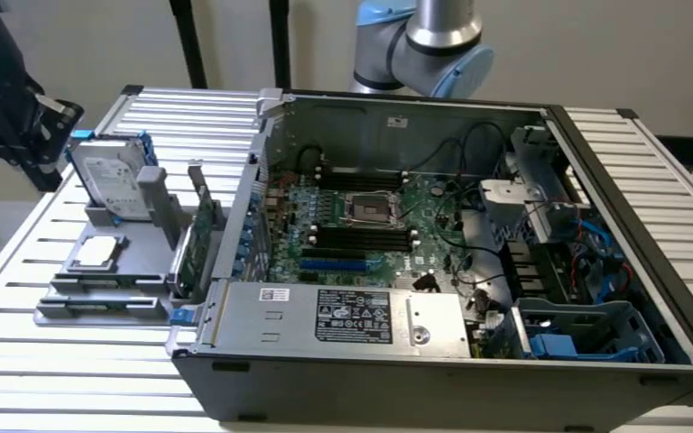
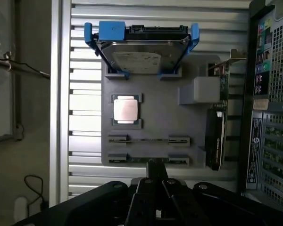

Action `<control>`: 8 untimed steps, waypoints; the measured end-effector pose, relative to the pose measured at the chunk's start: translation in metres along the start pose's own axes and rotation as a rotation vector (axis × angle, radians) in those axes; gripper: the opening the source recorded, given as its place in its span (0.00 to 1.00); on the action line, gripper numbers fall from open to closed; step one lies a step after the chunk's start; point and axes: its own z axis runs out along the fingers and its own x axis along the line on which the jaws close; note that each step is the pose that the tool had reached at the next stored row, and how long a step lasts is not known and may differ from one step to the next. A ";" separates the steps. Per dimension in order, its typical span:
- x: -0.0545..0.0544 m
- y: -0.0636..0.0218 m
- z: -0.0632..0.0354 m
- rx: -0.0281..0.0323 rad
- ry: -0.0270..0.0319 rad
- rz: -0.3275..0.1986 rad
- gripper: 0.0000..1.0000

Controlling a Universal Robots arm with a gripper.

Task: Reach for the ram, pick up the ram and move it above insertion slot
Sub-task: 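Reach for the ram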

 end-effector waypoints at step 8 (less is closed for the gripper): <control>-0.002 -0.0063 0.0047 0.0021 0.0002 0.000 0.11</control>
